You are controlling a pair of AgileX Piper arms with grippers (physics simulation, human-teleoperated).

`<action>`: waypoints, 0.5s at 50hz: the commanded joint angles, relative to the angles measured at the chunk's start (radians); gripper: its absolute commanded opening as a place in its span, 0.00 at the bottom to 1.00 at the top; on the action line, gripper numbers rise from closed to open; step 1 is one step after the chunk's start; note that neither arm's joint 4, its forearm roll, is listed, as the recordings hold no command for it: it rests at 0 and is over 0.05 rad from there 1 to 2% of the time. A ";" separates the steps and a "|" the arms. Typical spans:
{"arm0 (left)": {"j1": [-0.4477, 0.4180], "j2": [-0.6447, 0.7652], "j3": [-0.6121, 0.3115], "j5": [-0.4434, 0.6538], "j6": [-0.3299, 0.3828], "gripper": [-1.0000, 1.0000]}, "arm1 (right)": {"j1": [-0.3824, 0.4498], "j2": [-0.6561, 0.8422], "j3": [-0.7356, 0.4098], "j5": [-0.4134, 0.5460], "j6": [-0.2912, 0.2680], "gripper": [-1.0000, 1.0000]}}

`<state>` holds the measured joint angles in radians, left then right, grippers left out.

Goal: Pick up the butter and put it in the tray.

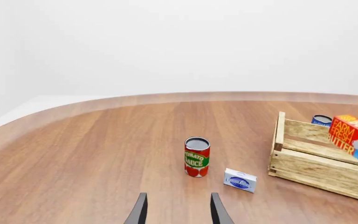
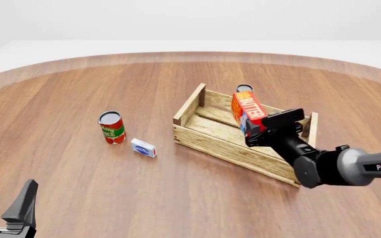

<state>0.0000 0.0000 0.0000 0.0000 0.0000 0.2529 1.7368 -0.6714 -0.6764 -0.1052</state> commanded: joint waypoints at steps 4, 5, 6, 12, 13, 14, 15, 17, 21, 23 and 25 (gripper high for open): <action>0.000 0.000 0.000 0.000 0.000 1.00 | 0.006 0.018 -0.020 -0.020 0.028 0.00; 0.000 0.000 0.000 0.000 0.000 1.00 | 0.007 0.020 -0.020 -0.021 0.030 0.00; 0.000 0.000 0.000 0.000 0.000 1.00 | 0.007 0.020 -0.021 -0.022 0.030 0.00; 0.000 0.000 0.000 0.000 0.000 1.00 | 0.008 0.036 -0.021 -0.031 0.036 0.00; 0.000 0.000 0.000 0.000 0.000 1.00 | 0.009 0.037 -0.021 -0.032 0.037 0.00; 0.000 0.000 0.000 0.000 0.000 1.00 | 0.009 0.038 -0.021 -0.033 0.037 0.00; 0.000 0.000 0.000 0.000 0.000 1.00 | 0.009 0.038 -0.021 -0.033 0.037 0.00; 0.000 0.000 0.000 0.000 0.000 1.00 | 0.007 0.044 -0.023 -0.035 0.036 0.00; 0.000 0.000 0.000 0.000 0.000 1.00 | 0.006 0.049 -0.024 -0.038 0.036 0.00; 0.000 0.000 0.000 0.000 0.000 1.00 | 0.006 0.051 -0.025 -0.038 0.037 0.00; 0.000 0.000 0.000 0.000 0.000 1.00 | 0.006 0.055 -0.024 -0.041 0.037 0.00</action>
<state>0.0000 0.0000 0.0000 0.0000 0.0000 0.2588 1.7887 -0.6797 -0.7027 -0.0882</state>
